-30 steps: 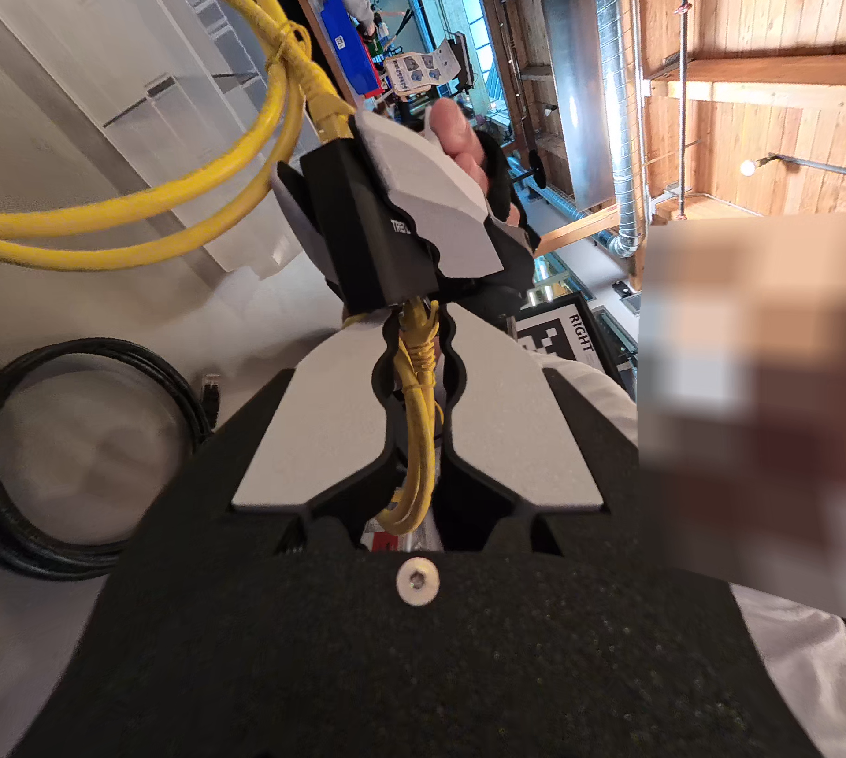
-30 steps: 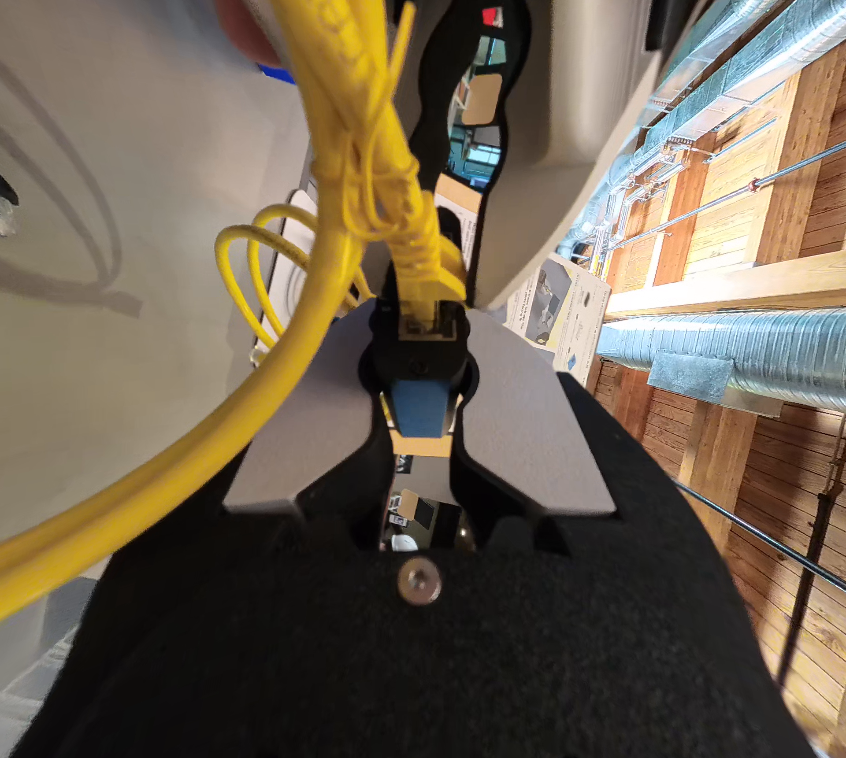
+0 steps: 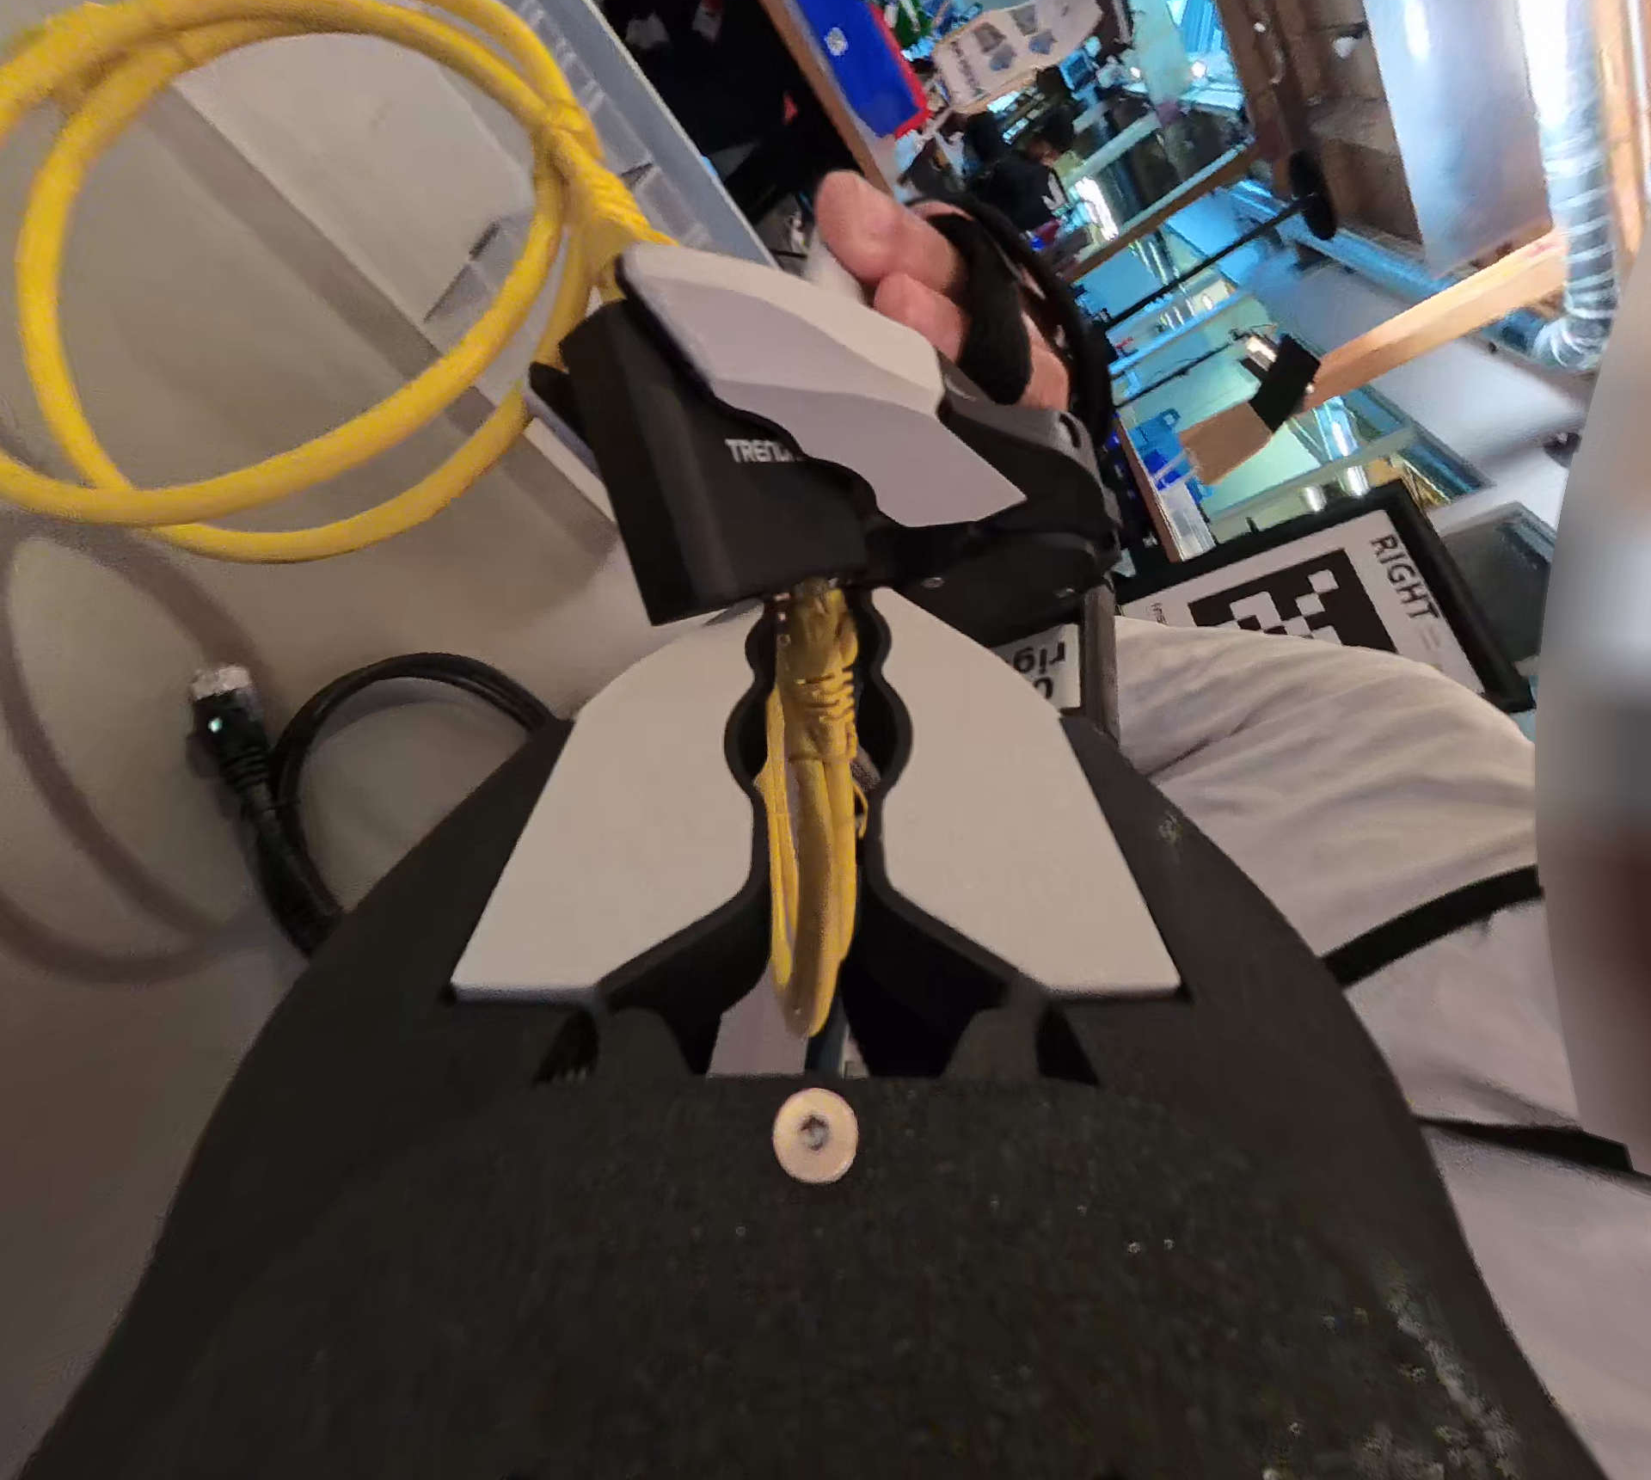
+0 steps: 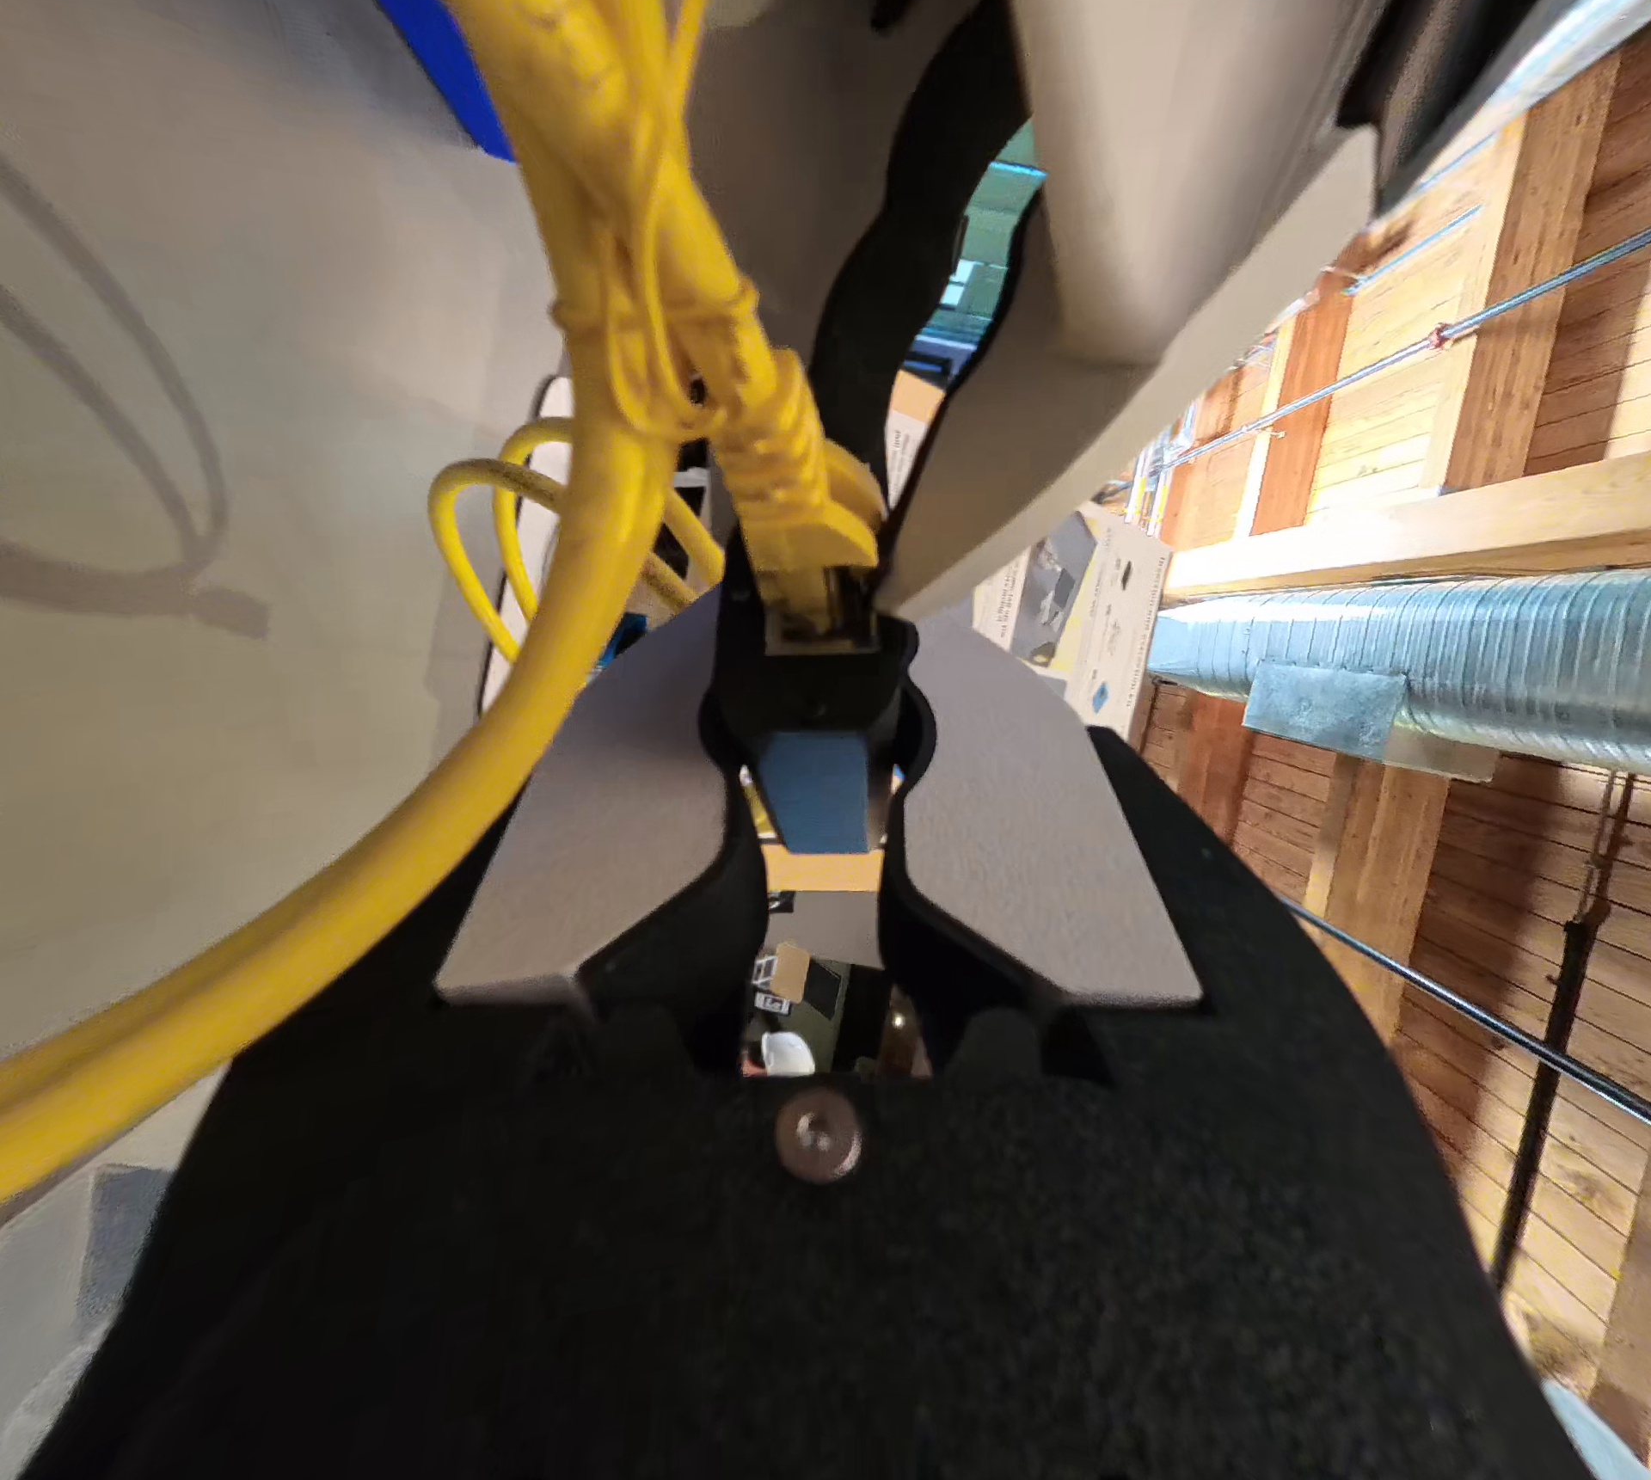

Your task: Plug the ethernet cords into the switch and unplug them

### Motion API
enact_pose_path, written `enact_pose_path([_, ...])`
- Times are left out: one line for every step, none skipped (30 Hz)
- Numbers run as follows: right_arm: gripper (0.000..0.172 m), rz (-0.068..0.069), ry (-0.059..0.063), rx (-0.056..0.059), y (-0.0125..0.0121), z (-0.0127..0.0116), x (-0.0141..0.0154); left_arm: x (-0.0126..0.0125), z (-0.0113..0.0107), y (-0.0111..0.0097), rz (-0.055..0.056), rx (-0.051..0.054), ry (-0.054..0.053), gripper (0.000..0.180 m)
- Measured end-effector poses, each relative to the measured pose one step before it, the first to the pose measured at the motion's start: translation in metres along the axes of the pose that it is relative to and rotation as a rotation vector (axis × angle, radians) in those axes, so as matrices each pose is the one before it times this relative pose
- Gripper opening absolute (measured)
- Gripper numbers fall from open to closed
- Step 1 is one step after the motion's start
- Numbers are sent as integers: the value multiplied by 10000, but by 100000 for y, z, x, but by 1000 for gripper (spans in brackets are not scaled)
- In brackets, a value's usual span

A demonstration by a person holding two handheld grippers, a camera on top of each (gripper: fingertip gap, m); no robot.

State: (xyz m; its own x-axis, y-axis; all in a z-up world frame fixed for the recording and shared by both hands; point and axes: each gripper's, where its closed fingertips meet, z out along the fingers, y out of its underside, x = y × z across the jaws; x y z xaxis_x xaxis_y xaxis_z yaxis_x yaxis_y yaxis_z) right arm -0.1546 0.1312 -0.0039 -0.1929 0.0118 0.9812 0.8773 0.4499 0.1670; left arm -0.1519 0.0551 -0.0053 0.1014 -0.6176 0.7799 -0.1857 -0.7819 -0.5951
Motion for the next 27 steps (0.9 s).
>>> enact_pose_path([25,84,16,-95,118,-91,193,301,-61,-31,364,-15,44,17])
enact_pose_path([25,215,-148,-41,42,-57,50,221,-94,-50,533,37,-112,18])
enact_pose_path([25,238,-82,38,-3,-82,132,538,-113,-99,457,49,76,25])
enact_pose_path([25,194,-50,75,22,-94,131,818,-106,-124,392,28,284,38])
enact_pose_path([25,265,-145,79,67,-79,76,637,-155,-203,443,110,179,43])
enact_pose_path([25,301,-190,103,54,-103,19,464,-349,-470,510,305,39,49])
enact_pose_path([25,227,-159,75,91,-80,10,319,-500,-652,694,426,-10,49])
enact_pose_path([24,117,-113,8,121,-45,-7,60,-618,-748,693,431,-151,48])
enact_pose_path([25,36,-11,-60,186,2,29,-94,-690,-842,581,420,-203,47])
enact_pose_path([24,26,-106,-12,92,24,-120,-309,-682,-740,481,337,-282,43])
enact_pose_path([24,78,-186,57,19,34,-236,-579,-591,-557,594,213,-361,42])
enact_pose_path([25,141,-192,87,-32,49,-249,-1066,-481,-99,818,-49,-650,40])
enact_pose_path([25,192,-259,135,-74,45,-295,-1280,-328,527,977,-354,-822,39])
enact_pose_path([25,233,-276,159,-91,38,-287,-1062,-45,990,1152,-522,-738,37])
enact_pose_path([25,311,-327,216,-173,-5,-312,-723,237,1473,1192,-720,-661,37])
enact_pose_path([25,389,-284,311,-283,-72,-209,147,486,1375,1184,-604,-314,38])
enact_pose_path([25,420,-302,309,-290,-85,-187,682,576,898,1006,-415,-199,37])
enact_pose_path([25,376,-337,243,-211,-62,-222,823,422,-103,800,-84,-227,36])
enact_pose_path([25,297,-276,192,-132,-46,-167,1165,169,-1109,594,471,71,34])
enact_pose_path([25,223,-254,225,-145,-80,-187,1008,-2,-1431,466,602,187,32])
enact_pose_path([25,106,-181,304,-241,-131,-171,294,-56,-1291,356,445,-39,32])
enact_pose_path([25,79,-138,257,-200,-133,-134,35,-79,-1104,291,339,-9,32])
enact_pose_path([25,135,-156,200,-167,-122,-126,163,-54,-902,241,314,197,31])
enact_pose_path([25,199,-164,275,-287,-137,-87,97,18,-686,165,241,210,30])
enact_pose_path([25,231,-168,361,-396,-166,-88,215,52,-679,59,307,297,27])
enact_pose_path([25,269,-124,391,-474,-196,-7,64,77,-707,52,353,160,24])
enact_pose_path([25,288,-179,395,-529,-233,-50,-53,83,-736,77,428,53,22])
